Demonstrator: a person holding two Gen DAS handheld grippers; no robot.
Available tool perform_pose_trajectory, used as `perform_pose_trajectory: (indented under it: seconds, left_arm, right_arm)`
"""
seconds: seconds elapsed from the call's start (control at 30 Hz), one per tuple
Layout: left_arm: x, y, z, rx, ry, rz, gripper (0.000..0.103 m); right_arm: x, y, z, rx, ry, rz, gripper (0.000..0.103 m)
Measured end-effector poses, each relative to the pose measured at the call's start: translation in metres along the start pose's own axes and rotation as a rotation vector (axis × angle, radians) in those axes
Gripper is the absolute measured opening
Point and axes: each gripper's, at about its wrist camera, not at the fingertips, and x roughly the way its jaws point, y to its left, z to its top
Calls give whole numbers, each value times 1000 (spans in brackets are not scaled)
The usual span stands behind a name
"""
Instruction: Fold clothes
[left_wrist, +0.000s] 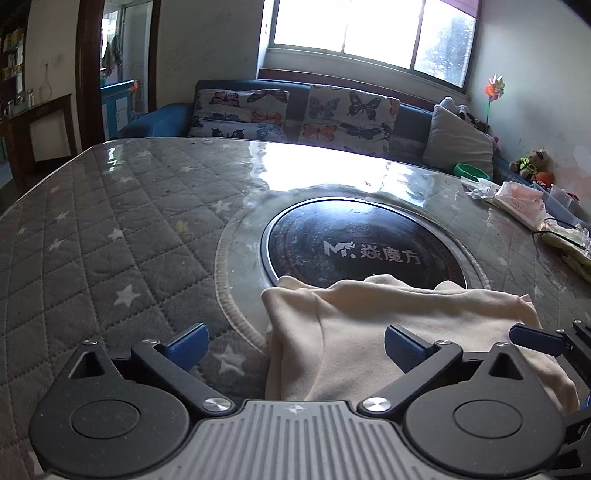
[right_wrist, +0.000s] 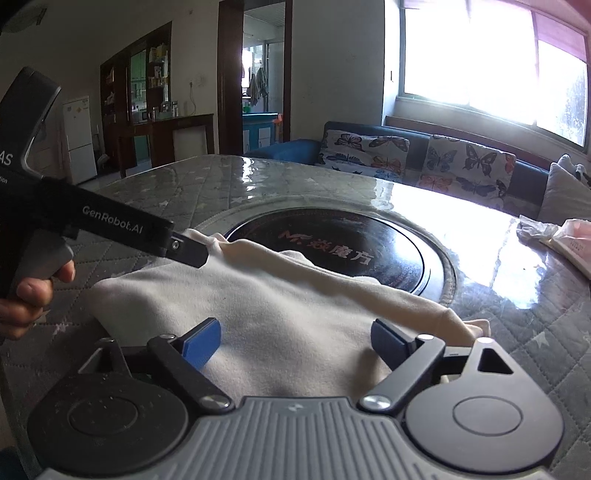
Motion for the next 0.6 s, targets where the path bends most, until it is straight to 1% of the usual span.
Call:
perform_pose_trajectory:
  seconds: [0.07, 0.1, 0.17, 0.33, 0.43, 0.53, 0.6]
  left_arm:
    - [-4, 2, -2, -7, -11, 8, 103]
    - [-5, 2, -3, -9, -9, 11, 103]
    - [-4, 4, -4, -19, 11, 15, 103]
    - [5, 11, -8, -50, 72, 27, 103]
    - [9, 14, -12, -61, 94, 24, 103]
    - [8, 13, -13, -51, 87, 24, 103]
    - [8, 12, -13, -46, 88, 27, 103]
  right_arm:
    - [2, 1, 0, -3, 14, -7, 100]
    - [3, 2, 0, -5, 18, -11, 100]
    - [5, 3, -1, -7, 27, -13, 103]
    - [9, 1, -2, 2, 53, -10, 103]
    - [12, -3, -2, 20, 67, 1, 103]
    - [13, -8, -3, 50, 77, 23, 103]
    - [13, -8, -3, 48, 78, 22, 103]
